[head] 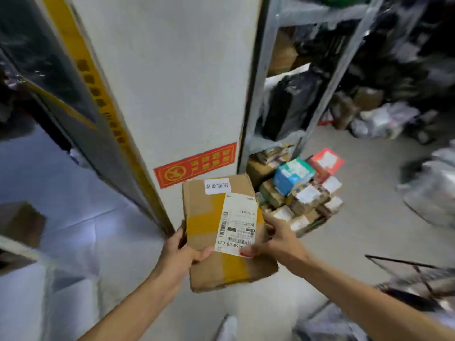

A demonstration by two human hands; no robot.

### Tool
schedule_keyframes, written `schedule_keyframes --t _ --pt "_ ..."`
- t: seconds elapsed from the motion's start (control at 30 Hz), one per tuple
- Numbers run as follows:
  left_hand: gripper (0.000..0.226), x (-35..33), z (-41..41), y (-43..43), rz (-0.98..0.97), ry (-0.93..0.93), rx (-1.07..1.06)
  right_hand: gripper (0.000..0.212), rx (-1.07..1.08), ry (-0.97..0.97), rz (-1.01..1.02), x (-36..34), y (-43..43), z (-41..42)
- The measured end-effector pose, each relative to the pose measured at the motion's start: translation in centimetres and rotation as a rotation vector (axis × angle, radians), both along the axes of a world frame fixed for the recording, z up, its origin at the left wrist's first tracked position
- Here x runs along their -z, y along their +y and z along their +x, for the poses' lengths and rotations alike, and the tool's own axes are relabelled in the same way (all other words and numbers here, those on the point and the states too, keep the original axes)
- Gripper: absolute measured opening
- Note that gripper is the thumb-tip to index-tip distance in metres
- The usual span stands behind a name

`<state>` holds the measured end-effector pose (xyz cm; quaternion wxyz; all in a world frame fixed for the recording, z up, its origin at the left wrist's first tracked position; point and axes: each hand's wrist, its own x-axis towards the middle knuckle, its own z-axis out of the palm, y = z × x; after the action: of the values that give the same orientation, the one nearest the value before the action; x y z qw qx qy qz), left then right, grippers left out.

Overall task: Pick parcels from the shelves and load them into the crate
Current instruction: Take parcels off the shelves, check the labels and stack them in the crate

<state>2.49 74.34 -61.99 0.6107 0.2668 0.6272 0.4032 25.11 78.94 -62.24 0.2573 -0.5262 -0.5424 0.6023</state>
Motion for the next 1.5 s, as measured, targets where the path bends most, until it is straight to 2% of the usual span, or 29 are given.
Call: schedule_keyframes --t 0.13,0.3,0.53,0.8,1.0,1.13,1.27,1.5 --pt "0.058 0.2 6.8 7.4 -0.007 0.025 0.258 0.072 0.278 0.055 -0.034 0.8 1.1 7.2" --pt "0.05 0.9 15.0 13.8 -0.021 0.014 0.483 0.086 0.558 0.053 -0.067 2.3 1.9 14.0" --pt "0.052 2.8 22.7 20.6 -0.053 0.012 0.718 0.087 0.783 0.009 -0.134 3.7 4.2 20.2" --pt "0.055 7.3 28.6 32.2 -0.13 0.044 0.853 0.111 0.941 0.022 -0.225 7.3 12.8 23.7" --pt "0.063 11.3 34.0 43.4 -0.116 0.047 0.97 0.103 1.095 0.066 -0.252 11.3 21.8 26.7" --pt "0.068 13.7 36.1 49.1 -0.122 0.063 0.996 0.107 1.129 0.08 -0.247 13.6 27.2 28.3" --pt "0.07 16.4 37.4 55.3 -0.105 0.106 1.038 0.101 1.166 0.105 -0.249 17.2 32.9 29.3" --pt "0.069 21.4 36.7 62.7 -0.08 0.186 0.978 0.103 1.158 0.138 -0.284 23.4 41.5 29.0"
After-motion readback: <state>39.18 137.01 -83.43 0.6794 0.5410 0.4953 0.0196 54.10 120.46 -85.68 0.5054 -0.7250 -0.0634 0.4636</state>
